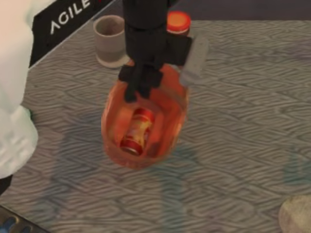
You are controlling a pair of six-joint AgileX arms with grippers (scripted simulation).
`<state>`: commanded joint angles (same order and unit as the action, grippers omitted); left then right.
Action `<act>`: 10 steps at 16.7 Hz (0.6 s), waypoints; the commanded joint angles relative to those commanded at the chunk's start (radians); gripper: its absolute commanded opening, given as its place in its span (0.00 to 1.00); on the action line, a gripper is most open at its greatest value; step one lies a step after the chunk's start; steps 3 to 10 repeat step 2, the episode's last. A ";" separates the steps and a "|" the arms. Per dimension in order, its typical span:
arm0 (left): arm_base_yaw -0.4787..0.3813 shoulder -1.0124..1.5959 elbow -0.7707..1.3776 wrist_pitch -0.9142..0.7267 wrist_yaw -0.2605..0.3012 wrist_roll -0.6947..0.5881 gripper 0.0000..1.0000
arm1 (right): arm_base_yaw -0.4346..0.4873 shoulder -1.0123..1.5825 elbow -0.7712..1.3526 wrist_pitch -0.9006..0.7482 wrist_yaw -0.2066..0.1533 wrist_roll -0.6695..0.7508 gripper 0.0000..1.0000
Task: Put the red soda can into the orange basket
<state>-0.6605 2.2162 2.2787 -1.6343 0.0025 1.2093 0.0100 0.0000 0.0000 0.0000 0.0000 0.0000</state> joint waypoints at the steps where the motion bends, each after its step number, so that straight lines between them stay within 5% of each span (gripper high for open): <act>1: 0.004 -0.001 0.012 -0.012 0.000 0.002 0.00 | 0.000 0.000 0.000 0.000 0.000 0.000 1.00; 10: 0.005 -0.001 0.014 -0.014 0.000 0.002 0.00 | 0.000 0.000 0.000 0.000 0.000 0.000 1.00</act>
